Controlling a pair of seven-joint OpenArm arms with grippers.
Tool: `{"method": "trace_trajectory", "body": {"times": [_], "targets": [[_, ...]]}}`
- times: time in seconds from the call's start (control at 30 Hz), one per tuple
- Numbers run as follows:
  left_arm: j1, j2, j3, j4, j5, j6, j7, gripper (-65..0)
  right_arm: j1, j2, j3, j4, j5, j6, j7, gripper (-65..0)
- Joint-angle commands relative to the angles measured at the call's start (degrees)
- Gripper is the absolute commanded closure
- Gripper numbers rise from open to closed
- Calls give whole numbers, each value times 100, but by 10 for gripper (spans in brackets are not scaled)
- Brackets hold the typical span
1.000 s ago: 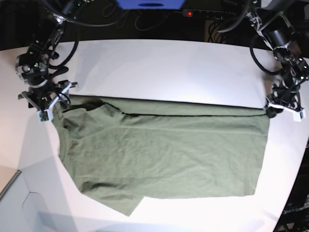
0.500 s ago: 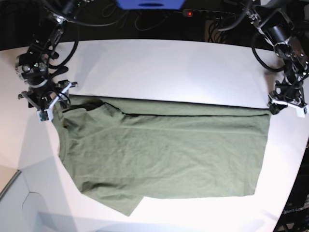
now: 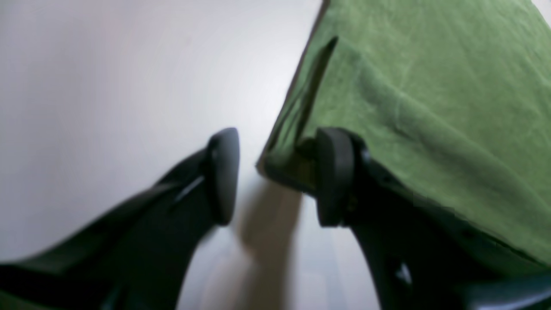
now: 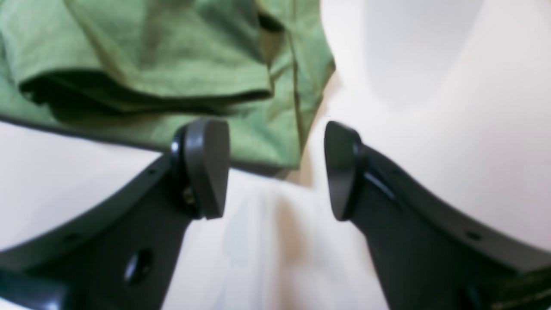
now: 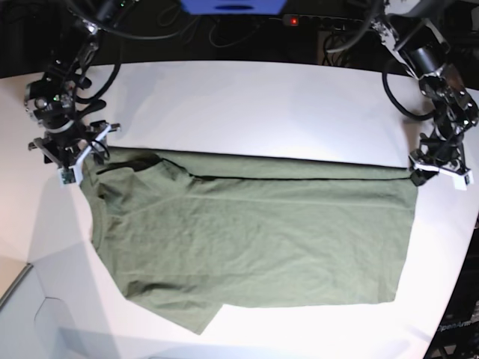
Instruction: Layout the t-shirt on the table in an organized manner, then fold the t-shirt properly
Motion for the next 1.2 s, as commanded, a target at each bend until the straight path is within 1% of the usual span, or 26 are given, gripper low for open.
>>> {"method": "trace_trajectory", "body": {"times": [0.0, 0.73, 1.03, 1.17], "targets": [[-96, -107, -2, 73, -78, -19, -95, -282, 68, 50, 6, 98, 65, -25, 126, -355], [-114, -142, -63, 73, -87, -2, -130, -282, 68, 50, 6, 98, 65, -25, 126, -355], [-114, -98, -10, 65, -78, -2, -112, -213, 68, 50, 6, 98, 65, -25, 117, -355], [-114, -107, -10, -173, -78, -10, -130, -152, 68, 50, 6, 98, 65, -25, 117, -355]]}}
